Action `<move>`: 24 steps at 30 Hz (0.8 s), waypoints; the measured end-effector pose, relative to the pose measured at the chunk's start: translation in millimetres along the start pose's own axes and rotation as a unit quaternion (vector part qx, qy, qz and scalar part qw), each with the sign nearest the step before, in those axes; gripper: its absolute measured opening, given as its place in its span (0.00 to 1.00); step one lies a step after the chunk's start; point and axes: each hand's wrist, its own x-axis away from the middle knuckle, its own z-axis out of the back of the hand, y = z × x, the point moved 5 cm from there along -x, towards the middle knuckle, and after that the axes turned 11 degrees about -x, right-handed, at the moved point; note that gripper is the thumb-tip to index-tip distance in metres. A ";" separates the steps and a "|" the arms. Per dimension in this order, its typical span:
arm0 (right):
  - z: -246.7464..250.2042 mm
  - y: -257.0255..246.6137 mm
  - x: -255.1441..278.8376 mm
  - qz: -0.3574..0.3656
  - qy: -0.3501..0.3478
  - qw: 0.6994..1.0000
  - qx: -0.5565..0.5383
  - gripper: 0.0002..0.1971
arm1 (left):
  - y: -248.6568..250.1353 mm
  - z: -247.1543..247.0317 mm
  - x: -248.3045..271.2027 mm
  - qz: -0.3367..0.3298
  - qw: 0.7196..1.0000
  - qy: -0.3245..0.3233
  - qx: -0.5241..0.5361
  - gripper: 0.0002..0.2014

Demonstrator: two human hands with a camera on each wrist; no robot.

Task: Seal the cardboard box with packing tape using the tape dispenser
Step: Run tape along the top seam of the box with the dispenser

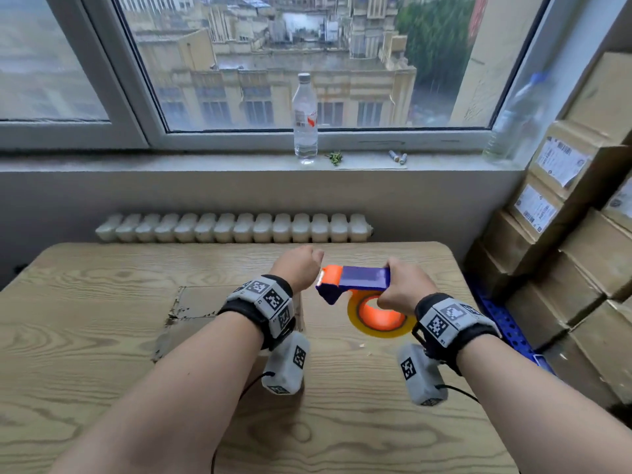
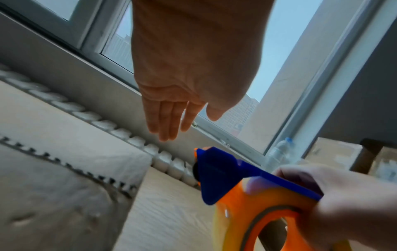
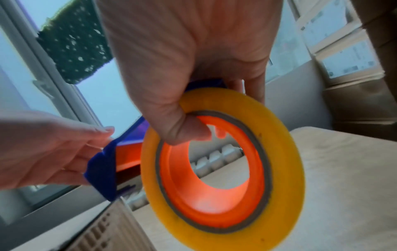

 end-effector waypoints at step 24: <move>-10.2 -179.1 43.3 0.137 0.048 0.979 -0.141 0.19 | -153.2 65.4 71.4 0.168 0.716 -0.011 0.677 0.12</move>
